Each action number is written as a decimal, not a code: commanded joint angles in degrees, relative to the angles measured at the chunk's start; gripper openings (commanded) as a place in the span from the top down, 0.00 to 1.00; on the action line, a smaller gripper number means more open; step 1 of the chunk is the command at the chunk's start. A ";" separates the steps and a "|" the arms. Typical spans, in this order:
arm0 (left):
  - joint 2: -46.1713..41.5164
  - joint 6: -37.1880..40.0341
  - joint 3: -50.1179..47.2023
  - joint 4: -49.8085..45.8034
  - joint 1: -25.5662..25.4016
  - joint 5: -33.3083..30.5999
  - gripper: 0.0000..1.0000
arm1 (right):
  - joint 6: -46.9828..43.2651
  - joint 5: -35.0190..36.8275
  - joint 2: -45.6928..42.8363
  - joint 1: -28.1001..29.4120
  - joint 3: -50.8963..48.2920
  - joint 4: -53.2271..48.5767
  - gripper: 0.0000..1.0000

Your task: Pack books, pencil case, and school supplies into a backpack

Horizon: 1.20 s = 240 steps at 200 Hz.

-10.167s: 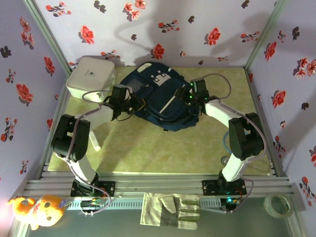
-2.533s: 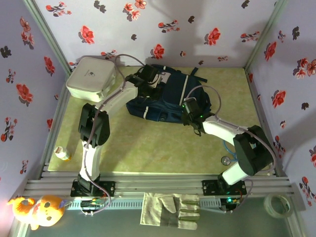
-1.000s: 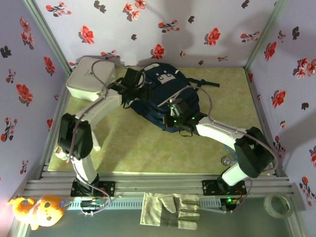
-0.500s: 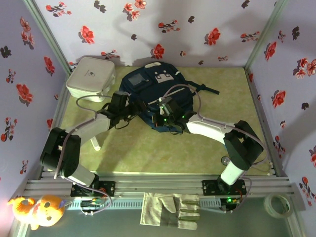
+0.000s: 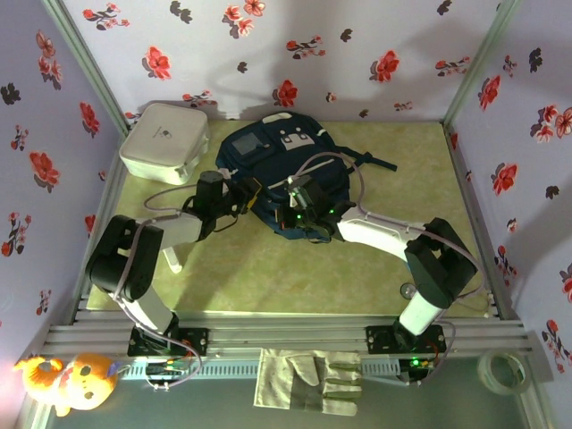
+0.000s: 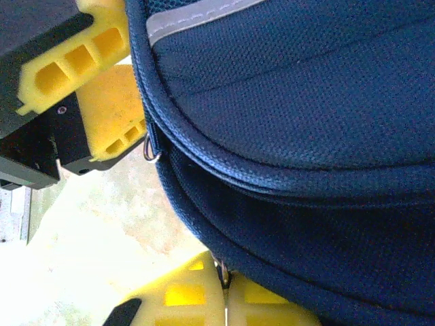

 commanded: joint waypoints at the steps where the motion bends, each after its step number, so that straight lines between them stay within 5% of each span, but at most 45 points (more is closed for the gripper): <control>1: 1.57 -0.96 0.60 4.36 0.10 1.80 0.61 | 0.98 0.48 0.25 0.62 2.45 3.68 1.00; 39: 3.43 -0.07 2.24 3.87 0.08 2.33 0.83 | 0.77 2.71 -0.74 0.70 1.77 1.74 1.00; 67: 3.16 1.67 2.89 1.77 0.83 2.25 1.00 | -1.67 10.80 -3.66 0.63 -0.99 -2.52 1.00; 116: 1.10 4.26 2.77 -1.45 2.19 2.25 1.00 | -1.38 30.16 -7.24 0.17 -3.72 -14.06 1.00; 169: 0.47 4.71 2.97 -2.16 2.22 3.59 1.00 | -3.37 17.87 -5.35 -0.43 -3.14 -8.70 0.90; 240: 0.78 5.77 3.94 -3.31 2.23 5.51 1.00 | -5.93 16.91 0.13 -0.50 1.78 -9.15 0.81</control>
